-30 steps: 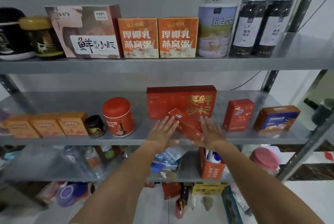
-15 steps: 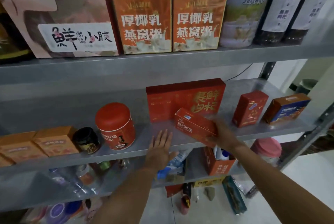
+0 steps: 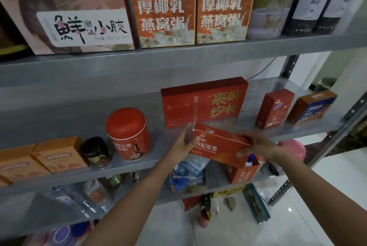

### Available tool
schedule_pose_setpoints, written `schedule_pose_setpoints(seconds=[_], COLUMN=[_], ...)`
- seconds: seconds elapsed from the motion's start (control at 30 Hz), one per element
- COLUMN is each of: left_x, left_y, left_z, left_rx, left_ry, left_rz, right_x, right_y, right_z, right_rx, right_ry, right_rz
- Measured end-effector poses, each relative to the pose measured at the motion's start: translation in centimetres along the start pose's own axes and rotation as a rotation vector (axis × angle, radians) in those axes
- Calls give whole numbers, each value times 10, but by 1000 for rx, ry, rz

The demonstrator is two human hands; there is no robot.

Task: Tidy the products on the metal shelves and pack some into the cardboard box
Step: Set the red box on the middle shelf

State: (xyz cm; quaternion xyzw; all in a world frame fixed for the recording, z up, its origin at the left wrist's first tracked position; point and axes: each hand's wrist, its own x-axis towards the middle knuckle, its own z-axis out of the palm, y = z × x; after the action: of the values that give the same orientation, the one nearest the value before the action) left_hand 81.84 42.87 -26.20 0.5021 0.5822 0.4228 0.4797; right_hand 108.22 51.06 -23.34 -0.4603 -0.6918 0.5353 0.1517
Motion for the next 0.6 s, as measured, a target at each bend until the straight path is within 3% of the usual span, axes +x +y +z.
schedule_pose_setpoints(seconds=[0.1, 0.2, 0.3, 0.47, 0.6], left_x=[5, 7, 5, -8, -23], left_y=[25, 49, 68, 101, 123], left_z=[14, 29, 49, 79, 90], left_rx=[-69, -82, -99, -65, -63], left_ry=[1, 104, 152, 59, -117], left_rz=[44, 96, 151, 134, 114], right_x=[-13, -26, -46, -75, -98], right_y=[-1, -2, -9, -3, 10], right_z=[2, 4, 10, 8, -5], right_rx=[201, 595, 735, 894, 952], right_ry=[5, 172, 247, 411, 518], right_rz=[14, -5, -12, -53, -72])
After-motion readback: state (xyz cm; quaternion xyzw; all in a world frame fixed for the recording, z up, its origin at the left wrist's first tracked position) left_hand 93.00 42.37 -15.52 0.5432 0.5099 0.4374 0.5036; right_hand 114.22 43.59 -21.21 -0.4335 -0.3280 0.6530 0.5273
